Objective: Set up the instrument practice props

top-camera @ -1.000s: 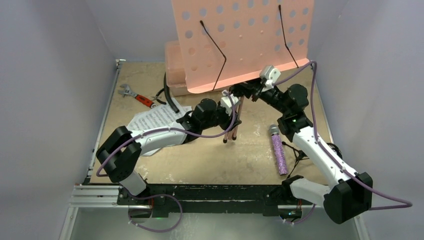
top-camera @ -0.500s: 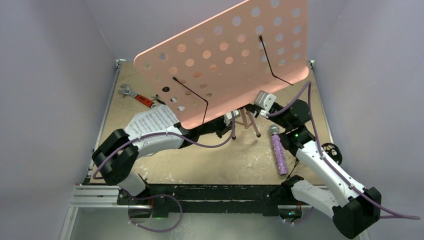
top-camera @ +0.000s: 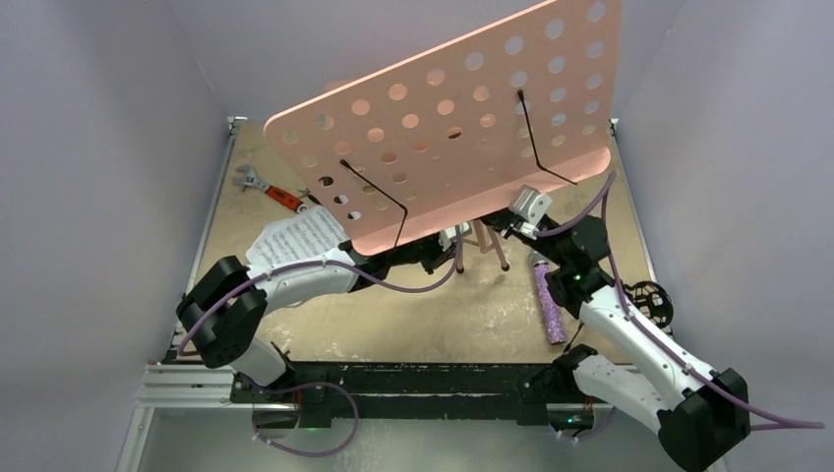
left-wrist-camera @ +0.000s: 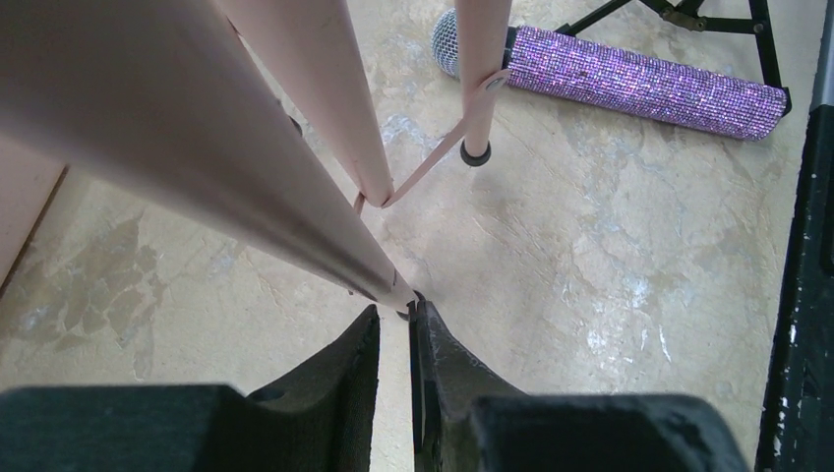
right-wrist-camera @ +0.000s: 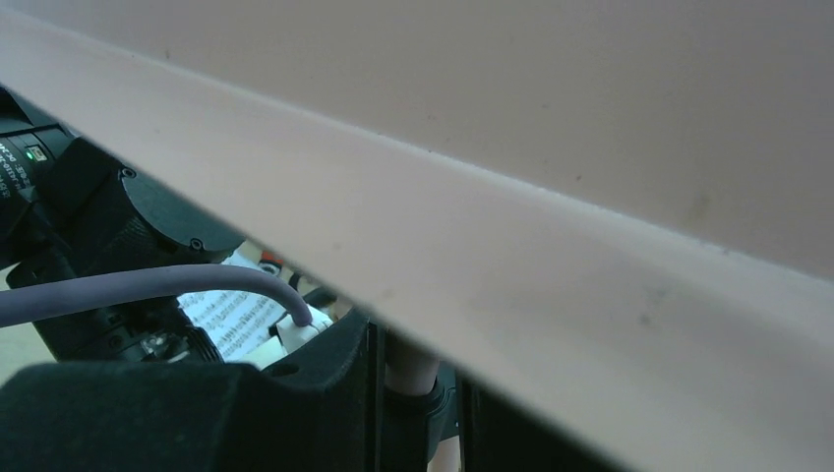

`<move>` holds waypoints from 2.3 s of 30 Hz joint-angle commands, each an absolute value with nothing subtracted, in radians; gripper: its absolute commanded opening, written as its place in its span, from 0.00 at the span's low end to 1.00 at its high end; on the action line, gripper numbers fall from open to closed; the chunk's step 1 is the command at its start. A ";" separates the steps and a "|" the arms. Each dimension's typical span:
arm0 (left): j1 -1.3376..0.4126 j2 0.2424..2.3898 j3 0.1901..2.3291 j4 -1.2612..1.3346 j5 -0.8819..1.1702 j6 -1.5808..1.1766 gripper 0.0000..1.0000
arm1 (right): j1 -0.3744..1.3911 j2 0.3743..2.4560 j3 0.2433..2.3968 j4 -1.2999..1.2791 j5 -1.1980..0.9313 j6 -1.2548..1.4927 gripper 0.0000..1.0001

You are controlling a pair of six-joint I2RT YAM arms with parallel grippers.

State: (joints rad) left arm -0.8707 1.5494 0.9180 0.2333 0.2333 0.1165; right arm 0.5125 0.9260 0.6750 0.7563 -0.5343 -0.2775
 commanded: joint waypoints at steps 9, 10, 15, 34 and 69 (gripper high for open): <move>-0.828 1.475 0.921 0.315 0.237 0.027 0.38 | 0.557 0.888 0.620 0.875 -0.567 -0.142 0.00; -0.828 1.472 0.920 0.327 0.233 0.019 0.38 | 0.557 0.887 0.618 0.882 -0.562 -0.134 0.00; -0.828 1.466 0.917 0.398 0.172 -0.057 0.39 | 0.557 0.888 0.613 0.920 -0.534 -0.102 0.00; -0.828 1.411 0.801 0.697 0.178 -0.032 0.37 | 0.558 0.882 0.617 0.950 -0.447 -0.047 0.00; -0.827 1.409 0.919 0.676 0.298 -0.031 0.24 | 0.558 0.921 0.647 1.089 -0.200 0.185 0.00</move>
State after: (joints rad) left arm -0.8253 1.4574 0.8551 0.6003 0.3107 -0.0452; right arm 0.5610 0.9310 0.5831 0.8921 -0.3077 0.0662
